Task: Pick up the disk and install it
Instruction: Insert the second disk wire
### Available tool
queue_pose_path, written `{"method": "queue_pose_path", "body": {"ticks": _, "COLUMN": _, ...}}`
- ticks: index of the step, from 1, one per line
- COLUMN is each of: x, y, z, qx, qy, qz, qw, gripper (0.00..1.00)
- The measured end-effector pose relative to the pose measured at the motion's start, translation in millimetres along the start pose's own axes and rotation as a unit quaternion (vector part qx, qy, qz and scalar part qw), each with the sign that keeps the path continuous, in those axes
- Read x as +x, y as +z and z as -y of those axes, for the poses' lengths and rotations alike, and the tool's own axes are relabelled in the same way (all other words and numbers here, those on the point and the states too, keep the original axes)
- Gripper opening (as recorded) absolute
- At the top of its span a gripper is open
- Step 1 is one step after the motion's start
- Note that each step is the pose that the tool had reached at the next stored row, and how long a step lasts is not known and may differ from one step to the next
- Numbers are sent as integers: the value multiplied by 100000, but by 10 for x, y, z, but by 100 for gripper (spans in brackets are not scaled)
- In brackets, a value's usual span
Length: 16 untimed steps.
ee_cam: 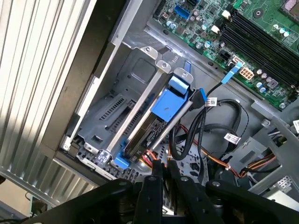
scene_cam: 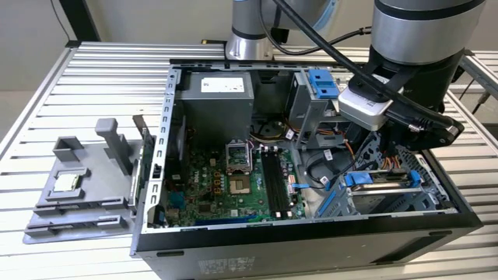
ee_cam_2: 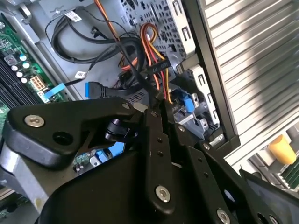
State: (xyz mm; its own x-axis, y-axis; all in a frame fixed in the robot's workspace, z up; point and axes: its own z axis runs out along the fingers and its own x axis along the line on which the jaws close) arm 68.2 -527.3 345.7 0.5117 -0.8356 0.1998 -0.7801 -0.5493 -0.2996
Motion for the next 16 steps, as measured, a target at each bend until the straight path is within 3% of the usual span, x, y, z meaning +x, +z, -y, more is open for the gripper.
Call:
{"method": "queue_pose_path", "body": {"ticks": 3, "x": -9, "y": -10, "z": -22, "qx": -67, "qy": 409, "qz": -103, "qw": 99999, "gripper": 0}}
{"method": "queue_pose_path", "body": {"ticks": 7, "x": -4, "y": -18, "z": -50, "qx": 236, "qy": 838, "qz": 362, "qw": 99996, "gripper": 0}}
{"method": "queue_pose_path", "body": {"ticks": 12, "x": 54, "y": -17, "z": -90, "qx": 66, "qy": 1681, "qz": 104, "qw": 99986, "gripper": 0}}
{"method": "queue_pose_path", "body": {"ticks": 16, "x": 62, "y": -14, "z": -97, "qx": -197, "qy": 2933, "qz": -304, "qw": 99956, "gripper": 0}}
